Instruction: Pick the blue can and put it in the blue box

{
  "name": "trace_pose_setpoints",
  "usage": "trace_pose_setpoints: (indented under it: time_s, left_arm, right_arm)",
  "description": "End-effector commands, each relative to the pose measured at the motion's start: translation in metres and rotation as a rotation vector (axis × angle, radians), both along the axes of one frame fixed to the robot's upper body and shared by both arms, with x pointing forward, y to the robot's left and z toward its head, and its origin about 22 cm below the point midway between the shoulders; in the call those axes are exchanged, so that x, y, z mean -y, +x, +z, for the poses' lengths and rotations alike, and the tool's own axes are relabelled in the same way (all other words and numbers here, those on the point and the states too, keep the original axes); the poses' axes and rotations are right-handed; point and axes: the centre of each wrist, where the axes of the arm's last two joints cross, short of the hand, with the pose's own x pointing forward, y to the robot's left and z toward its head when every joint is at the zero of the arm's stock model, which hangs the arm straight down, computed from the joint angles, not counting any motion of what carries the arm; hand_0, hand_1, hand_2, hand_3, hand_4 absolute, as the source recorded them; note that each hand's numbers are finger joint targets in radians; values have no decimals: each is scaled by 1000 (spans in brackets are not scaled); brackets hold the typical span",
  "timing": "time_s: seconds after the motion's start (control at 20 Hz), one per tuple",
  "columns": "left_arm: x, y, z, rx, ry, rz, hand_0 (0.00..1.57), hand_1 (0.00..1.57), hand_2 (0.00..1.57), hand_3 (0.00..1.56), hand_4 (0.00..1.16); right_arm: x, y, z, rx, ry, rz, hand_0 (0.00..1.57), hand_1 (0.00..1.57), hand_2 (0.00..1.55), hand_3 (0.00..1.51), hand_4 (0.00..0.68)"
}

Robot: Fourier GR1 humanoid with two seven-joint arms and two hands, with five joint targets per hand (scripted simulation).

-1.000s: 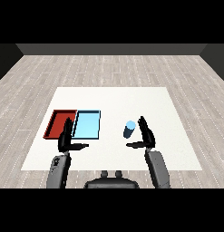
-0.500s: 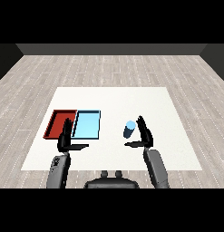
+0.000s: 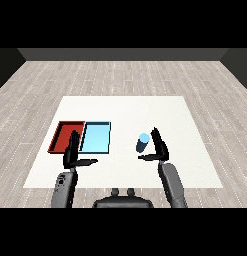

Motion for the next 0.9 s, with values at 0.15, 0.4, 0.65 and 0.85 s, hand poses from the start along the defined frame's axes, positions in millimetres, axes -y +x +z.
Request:
trace_pose_setpoints:
  time_s: [0.15,0.4,0.65,0.85]
  left_arm:
    - [-2,0,-20,-16,9,11,0,0,0,0,0]
    - [-4,3,2,0,-12,-4,0,0,0,0,0]
    - [5,1,5,-13,28,21,0,0,0,0,0]
    - [-2,3,14,6,17,6,0,0,0,0,0]
  right_arm:
    - [-1,-6,5,-72,9,-38,0,0,0,0,0]
    - [-6,11,-23,-97,31,-53,0,0,0,0,0]
    - [0,17,-21,-140,26,-69,0,0,0,0,0]
    - [-5,20,-45,-171,53,-78,0,0,0,0,0]
